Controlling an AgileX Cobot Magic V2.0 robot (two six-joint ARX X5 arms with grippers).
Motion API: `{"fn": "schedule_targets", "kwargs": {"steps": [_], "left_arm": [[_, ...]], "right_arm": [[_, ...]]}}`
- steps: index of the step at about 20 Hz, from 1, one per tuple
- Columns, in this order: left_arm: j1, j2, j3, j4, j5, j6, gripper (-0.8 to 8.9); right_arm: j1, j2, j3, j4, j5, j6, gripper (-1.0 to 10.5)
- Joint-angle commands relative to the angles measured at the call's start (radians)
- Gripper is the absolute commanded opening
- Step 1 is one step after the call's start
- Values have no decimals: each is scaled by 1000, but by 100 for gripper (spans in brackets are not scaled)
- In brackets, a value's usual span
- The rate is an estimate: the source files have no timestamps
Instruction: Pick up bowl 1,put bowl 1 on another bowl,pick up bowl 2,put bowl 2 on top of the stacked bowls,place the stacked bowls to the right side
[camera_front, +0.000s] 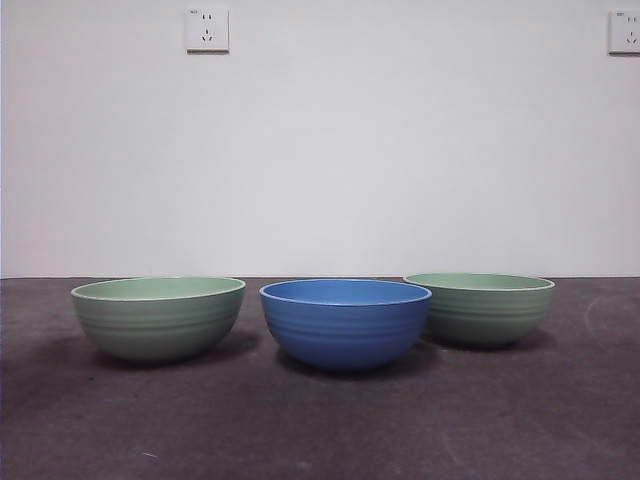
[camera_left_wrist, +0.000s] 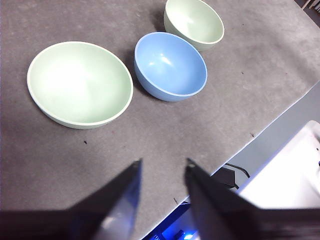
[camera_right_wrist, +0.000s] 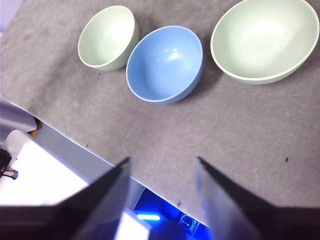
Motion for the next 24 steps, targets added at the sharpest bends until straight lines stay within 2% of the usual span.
{"fn": "schedule_targets", "kwargs": {"steps": [1, 7, 16, 24], "left_arm": [[-3, -2, 12, -5, 2, -6, 598], [-3, -2, 15, -4, 1, -7, 598], [-3, -2, 16, -4, 1, -14, 598], [-3, -2, 16, -4, 1, -14, 598]], "right_arm": [[2, 0, 3, 6, -1, 24, 607], [2, 5, 3, 10, 2, 36, 607], [2, 77, 3, 135, 160, 143, 602], [2, 264, 3, 302, 220, 217, 598]]}}
